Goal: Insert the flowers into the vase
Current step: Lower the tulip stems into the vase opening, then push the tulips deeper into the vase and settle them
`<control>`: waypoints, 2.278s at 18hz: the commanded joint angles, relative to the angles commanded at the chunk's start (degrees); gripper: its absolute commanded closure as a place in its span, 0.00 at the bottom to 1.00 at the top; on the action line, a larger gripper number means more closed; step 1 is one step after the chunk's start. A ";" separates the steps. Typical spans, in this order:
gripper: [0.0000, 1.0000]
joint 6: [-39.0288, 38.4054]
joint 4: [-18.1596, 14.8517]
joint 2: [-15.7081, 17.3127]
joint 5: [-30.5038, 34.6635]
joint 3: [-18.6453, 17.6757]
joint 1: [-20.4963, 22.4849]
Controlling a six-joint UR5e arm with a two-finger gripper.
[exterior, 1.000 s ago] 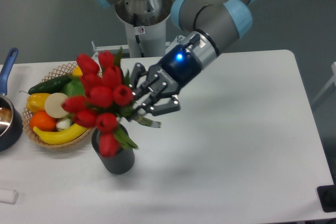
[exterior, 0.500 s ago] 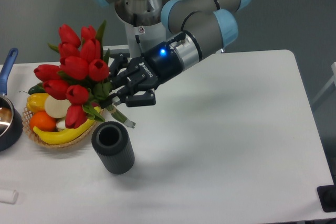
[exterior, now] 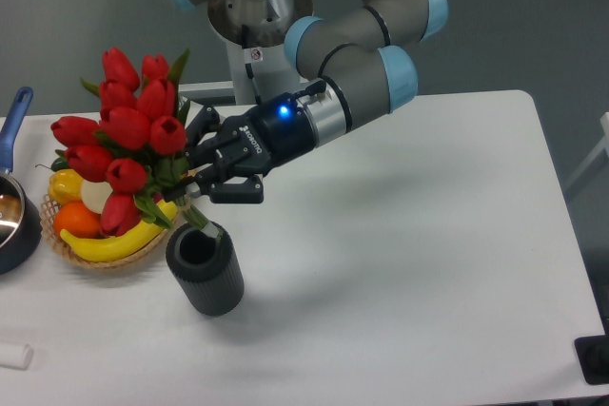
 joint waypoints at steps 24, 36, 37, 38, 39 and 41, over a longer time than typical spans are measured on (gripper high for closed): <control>0.70 2.63 0.00 -5.01 -1.67 -4.30 -1.32; 0.70 7.73 0.00 -8.44 -1.58 -5.80 0.17; 0.70 7.73 -0.09 -8.53 -1.32 -5.80 0.17; 0.70 7.73 -0.09 -8.61 -0.88 -5.89 0.26; 0.70 7.73 -0.09 -8.70 -0.79 -5.89 0.26; 0.70 7.82 -0.09 -9.40 -0.62 -5.89 0.26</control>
